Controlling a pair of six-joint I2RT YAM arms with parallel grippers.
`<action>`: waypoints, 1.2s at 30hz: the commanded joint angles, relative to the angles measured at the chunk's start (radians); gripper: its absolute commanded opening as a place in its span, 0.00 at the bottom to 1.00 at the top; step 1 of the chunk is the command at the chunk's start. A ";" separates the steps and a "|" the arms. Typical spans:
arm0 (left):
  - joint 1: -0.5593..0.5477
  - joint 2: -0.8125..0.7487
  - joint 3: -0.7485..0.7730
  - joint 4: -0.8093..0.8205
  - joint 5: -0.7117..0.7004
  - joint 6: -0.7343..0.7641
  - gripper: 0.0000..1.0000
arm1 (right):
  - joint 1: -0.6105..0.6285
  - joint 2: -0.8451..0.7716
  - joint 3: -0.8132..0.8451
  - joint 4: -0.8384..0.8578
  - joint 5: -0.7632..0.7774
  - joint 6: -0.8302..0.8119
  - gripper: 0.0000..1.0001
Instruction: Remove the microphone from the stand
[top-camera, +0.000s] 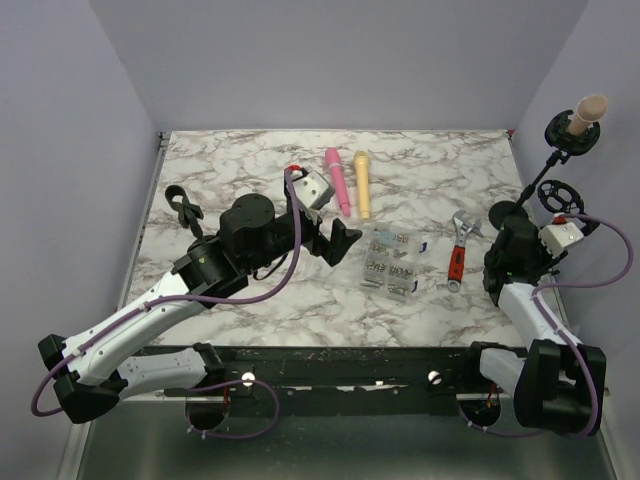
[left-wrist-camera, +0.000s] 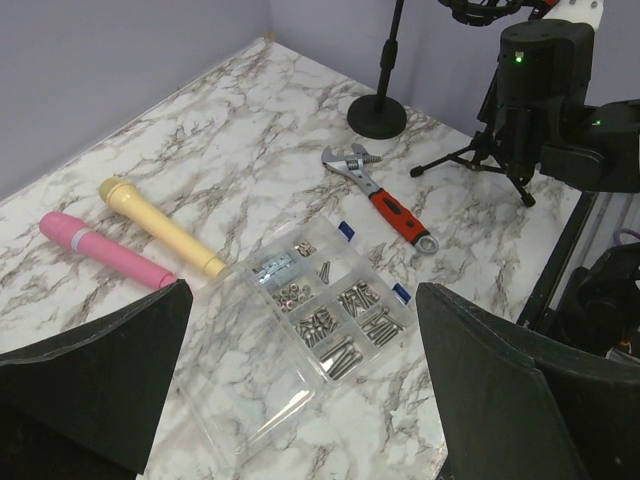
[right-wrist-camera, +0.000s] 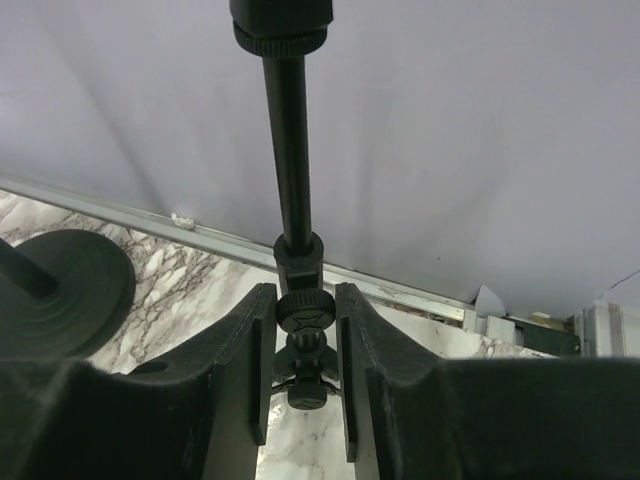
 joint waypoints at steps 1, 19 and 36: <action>-0.014 -0.012 0.018 -0.015 -0.038 0.018 0.99 | -0.001 0.005 -0.015 0.071 0.023 -0.024 0.29; -0.027 -0.013 0.016 -0.015 -0.052 0.030 0.99 | -0.001 -0.122 0.037 -0.041 -0.017 -0.032 0.01; -0.027 -0.006 0.018 -0.015 -0.053 0.029 0.99 | 0.011 -0.246 0.130 -0.167 -0.214 0.000 0.01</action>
